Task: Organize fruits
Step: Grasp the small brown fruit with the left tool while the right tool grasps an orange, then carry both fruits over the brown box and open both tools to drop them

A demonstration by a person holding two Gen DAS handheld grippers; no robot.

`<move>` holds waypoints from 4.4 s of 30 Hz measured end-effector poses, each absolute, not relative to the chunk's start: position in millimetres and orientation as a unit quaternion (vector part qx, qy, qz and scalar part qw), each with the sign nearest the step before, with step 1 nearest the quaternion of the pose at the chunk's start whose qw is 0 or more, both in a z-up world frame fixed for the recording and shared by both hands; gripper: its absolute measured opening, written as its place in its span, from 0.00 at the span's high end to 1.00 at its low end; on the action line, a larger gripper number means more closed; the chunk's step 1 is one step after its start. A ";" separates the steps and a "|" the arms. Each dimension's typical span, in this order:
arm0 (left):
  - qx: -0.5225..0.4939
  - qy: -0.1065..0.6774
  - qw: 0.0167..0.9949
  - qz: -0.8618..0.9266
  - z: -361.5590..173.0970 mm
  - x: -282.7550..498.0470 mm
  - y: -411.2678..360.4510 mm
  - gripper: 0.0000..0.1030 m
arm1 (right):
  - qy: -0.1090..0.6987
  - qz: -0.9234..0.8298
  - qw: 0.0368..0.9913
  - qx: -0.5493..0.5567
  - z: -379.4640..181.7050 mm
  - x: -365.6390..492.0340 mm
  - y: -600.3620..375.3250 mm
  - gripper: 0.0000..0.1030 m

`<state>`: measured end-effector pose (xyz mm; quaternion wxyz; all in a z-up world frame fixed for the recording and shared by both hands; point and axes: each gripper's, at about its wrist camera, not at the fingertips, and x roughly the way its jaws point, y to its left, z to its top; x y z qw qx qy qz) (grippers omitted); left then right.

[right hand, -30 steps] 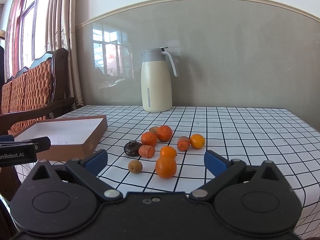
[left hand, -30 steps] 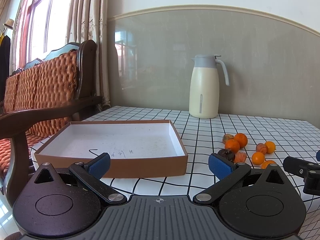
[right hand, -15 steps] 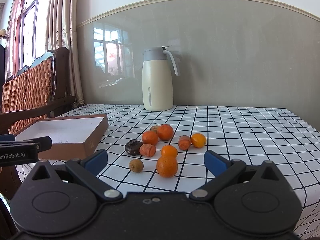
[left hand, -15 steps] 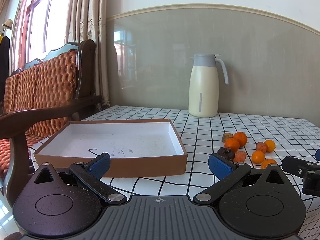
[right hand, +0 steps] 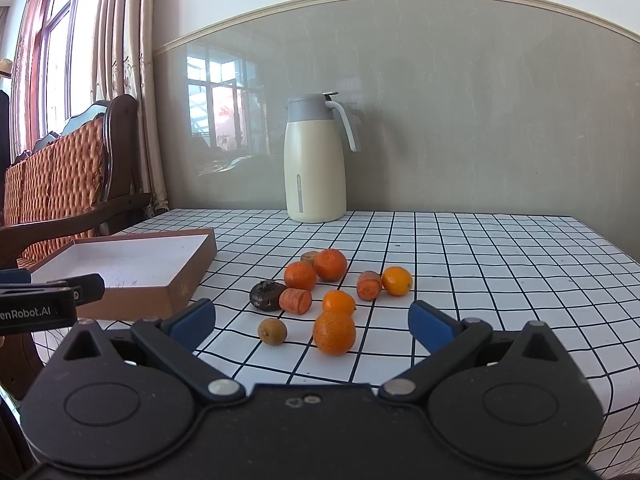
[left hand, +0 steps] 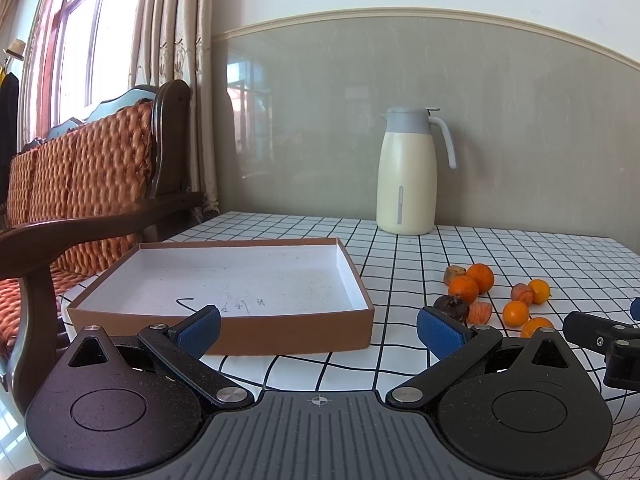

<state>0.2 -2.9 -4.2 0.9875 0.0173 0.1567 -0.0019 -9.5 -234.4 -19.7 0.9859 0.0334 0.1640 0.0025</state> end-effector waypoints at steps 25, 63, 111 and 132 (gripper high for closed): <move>0.032 0.178 0.982 -0.052 -10.2 9.9 -29.2 0.00 | 0.197 -0.003 0.979 0.057 -22.4 4.2 -248.1 0.33; 0.045 0.248 0.950 -0.185 -44.0 70.8 -90.1 0.60 | 0.276 0.004 0.957 0.091 -51.1 71.0 -266.1 0.76; 0.033 0.231 0.962 -0.143 -43.4 72.8 -69.5 0.75 | 0.257 0.034 0.962 0.081 -43.6 57.5 -248.9 0.76; 0.008 0.199 0.979 -0.045 -24.5 50.2 34.3 0.75 | 0.209 0.168 0.962 0.056 -27.9 55.2 -172.0 0.76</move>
